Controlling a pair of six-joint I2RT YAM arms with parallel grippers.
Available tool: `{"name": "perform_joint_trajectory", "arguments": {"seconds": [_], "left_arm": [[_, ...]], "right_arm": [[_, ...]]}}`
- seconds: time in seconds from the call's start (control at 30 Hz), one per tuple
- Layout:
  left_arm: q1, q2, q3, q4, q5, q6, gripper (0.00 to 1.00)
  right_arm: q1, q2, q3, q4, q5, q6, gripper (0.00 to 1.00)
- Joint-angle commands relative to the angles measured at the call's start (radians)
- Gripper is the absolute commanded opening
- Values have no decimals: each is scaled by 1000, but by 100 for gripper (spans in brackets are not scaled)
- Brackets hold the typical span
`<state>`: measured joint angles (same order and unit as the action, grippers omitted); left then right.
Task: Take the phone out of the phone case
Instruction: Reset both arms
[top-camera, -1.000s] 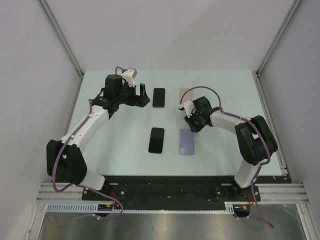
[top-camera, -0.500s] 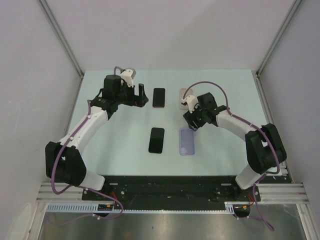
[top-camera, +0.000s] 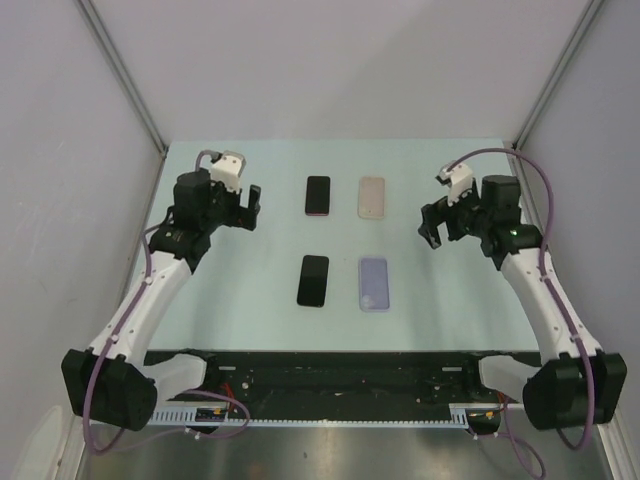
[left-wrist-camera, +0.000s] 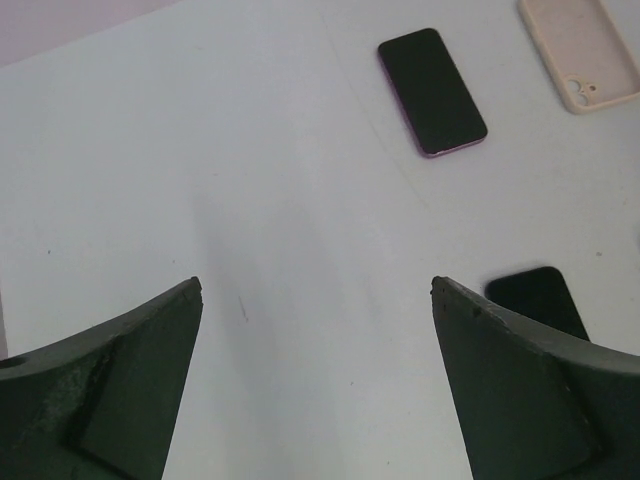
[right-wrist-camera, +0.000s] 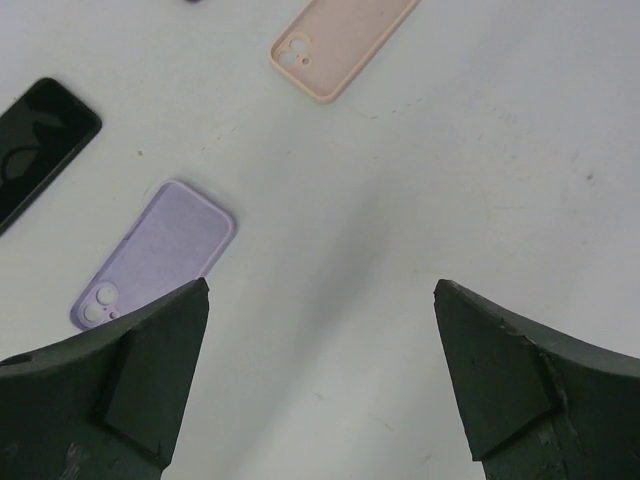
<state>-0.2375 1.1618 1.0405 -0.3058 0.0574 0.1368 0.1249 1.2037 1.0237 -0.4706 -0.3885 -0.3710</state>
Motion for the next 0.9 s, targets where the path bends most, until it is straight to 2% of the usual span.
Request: {"name": "perform_joint_trajectory", "arguments": {"seconds": [0.0, 0.07, 0.17, 0.27, 0.3, 0.33, 0.43, 0.6, 0.87], "left_arm": [[111, -115, -80, -12, 80, 87, 100], [200, -166, -125, -13, 238, 116, 100], [306, -255, -166, -15, 367, 148, 100], [357, -313, -189, -18, 383, 175, 100], [372, -326, -194, -19, 401, 179, 100], [391, -342, -203, -19, 421, 179, 100], [470, -358, -223, -24, 525, 172, 100], [501, -398, -272, -24, 544, 181, 100], [504, -447, -303, -15, 582, 184, 100]], "right_arm": [[-80, -185, -36, -37, -87, 7, 100], [-155, -255, -56, -30, -102, 33, 100], [-229, -360, -73, -49, -118, 41, 100], [-347, -427, -85, -88, -173, 40, 100], [-426, -443, -85, -101, -202, 40, 100], [-465, -469, -89, -120, -258, 47, 100], [-606, -533, -102, -109, -297, 110, 100], [-648, -638, -149, -42, -256, 169, 100], [-650, -678, -162, -22, -207, 216, 100]]}}
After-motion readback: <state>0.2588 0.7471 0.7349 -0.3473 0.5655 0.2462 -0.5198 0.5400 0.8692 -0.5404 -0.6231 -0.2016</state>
